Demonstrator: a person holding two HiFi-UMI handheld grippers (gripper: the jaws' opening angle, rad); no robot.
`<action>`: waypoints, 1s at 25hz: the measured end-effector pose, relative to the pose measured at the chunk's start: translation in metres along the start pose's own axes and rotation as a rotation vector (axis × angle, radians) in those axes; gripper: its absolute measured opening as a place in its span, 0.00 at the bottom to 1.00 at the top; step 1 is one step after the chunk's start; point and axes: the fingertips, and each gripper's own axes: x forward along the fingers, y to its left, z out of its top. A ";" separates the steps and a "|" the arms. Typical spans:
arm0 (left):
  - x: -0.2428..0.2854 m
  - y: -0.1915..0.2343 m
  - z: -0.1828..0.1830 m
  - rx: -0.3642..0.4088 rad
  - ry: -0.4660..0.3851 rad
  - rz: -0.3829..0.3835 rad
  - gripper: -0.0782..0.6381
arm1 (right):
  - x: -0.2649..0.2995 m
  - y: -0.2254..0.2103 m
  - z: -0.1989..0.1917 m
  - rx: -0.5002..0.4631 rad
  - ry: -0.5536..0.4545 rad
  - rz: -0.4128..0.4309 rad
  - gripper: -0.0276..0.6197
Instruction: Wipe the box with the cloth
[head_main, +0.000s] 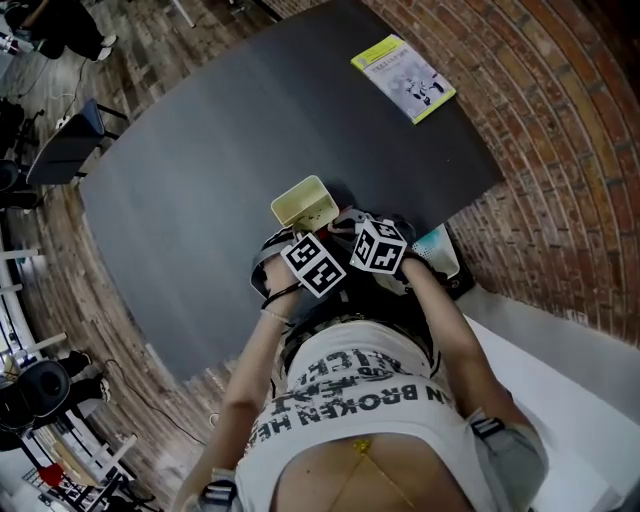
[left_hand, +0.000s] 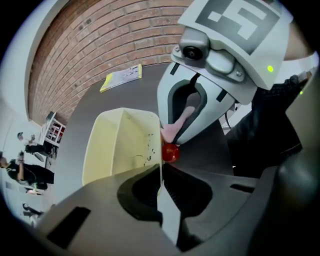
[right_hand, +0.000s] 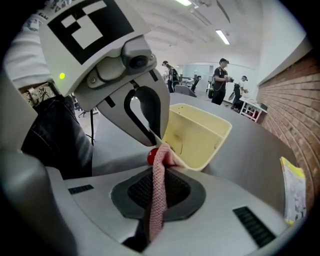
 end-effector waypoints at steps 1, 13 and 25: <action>0.000 0.000 0.001 -0.008 0.000 0.002 0.14 | 0.001 0.000 0.000 -0.006 0.005 -0.003 0.07; 0.001 -0.004 0.011 -0.069 -0.083 -0.019 0.25 | -0.001 -0.016 -0.001 -0.078 0.040 0.033 0.07; -0.066 0.048 -0.022 0.183 -0.225 0.073 0.27 | -0.033 -0.032 0.000 0.071 -0.070 -0.039 0.07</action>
